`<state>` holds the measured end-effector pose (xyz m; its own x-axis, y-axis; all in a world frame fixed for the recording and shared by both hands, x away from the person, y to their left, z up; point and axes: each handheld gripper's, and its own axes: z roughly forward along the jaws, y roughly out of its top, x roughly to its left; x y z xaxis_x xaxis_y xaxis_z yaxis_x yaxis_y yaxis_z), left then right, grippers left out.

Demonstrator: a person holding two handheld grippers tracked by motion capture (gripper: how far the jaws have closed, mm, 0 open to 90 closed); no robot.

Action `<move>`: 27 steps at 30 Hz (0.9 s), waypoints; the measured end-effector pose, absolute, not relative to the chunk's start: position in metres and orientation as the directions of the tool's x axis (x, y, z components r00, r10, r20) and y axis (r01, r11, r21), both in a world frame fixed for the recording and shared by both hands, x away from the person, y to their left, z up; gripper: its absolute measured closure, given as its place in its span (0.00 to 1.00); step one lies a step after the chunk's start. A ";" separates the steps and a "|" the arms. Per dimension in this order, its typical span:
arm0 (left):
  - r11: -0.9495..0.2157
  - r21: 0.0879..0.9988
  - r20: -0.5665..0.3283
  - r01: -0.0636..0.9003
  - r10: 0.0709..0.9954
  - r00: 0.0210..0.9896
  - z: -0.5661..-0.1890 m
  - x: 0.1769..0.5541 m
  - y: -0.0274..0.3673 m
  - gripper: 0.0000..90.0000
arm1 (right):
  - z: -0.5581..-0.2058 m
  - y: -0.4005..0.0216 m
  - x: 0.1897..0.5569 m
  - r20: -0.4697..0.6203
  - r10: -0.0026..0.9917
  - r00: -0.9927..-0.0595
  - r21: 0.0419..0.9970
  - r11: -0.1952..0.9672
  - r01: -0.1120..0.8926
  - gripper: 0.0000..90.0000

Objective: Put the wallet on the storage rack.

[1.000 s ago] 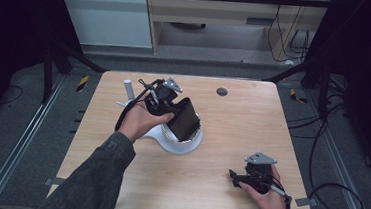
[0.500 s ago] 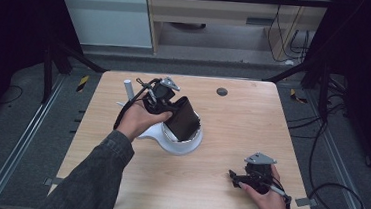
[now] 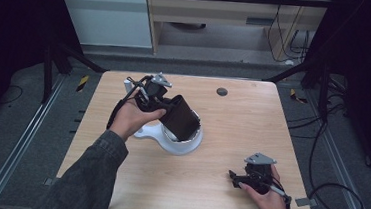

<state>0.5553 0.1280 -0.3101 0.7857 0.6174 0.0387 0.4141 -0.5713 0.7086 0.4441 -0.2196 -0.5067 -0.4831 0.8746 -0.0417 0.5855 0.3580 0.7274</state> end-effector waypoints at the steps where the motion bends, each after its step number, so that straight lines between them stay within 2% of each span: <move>1: -0.566 0.713 0.039 0.413 0.620 0.784 -0.309 0.555 0.129 0.77 | -0.507 -0.220 0.444 -0.046 0.874 -0.484 0.727 0.361 0.583 0.08; 18: -0.550 0.726 0.058 0.412 0.646 0.761 -0.305 0.556 0.139 0.84 | -0.507 -0.221 0.444 -0.049 0.871 -0.489 0.721 0.369 0.587 0.08; 27: -0.552 0.725 0.069 0.413 0.654 0.753 -0.305 0.555 0.138 0.81 | -0.508 -0.220 0.444 -0.048 0.870 -0.491 0.718 0.372 0.589 0.08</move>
